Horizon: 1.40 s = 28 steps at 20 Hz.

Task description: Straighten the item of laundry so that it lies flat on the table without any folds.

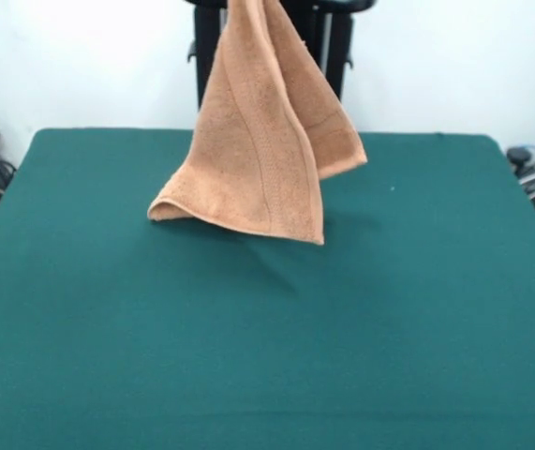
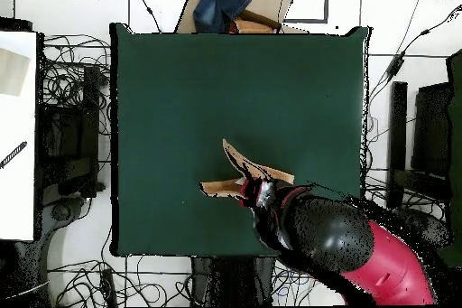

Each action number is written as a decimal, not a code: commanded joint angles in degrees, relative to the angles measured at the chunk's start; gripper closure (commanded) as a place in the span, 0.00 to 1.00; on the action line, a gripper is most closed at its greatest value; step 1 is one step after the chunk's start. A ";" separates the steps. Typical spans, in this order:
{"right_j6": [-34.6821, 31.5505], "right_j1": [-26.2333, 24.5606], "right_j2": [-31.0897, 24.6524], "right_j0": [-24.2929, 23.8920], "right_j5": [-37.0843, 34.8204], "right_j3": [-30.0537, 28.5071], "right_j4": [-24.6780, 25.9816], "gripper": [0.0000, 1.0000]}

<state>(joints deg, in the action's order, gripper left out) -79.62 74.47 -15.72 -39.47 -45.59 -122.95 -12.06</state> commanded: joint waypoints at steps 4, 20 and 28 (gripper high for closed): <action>2.39 -0.88 -3.98 3.47 0.01 -3.12 -0.45 1.00; -11.39 -12.28 -0.07 15.24 16.59 0.66 5.35 1.00; -15.92 -19.47 7.79 22.44 15.94 10.99 9.90 1.00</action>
<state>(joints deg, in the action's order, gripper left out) -79.65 62.08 -12.77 -20.55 -30.40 -117.52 -5.92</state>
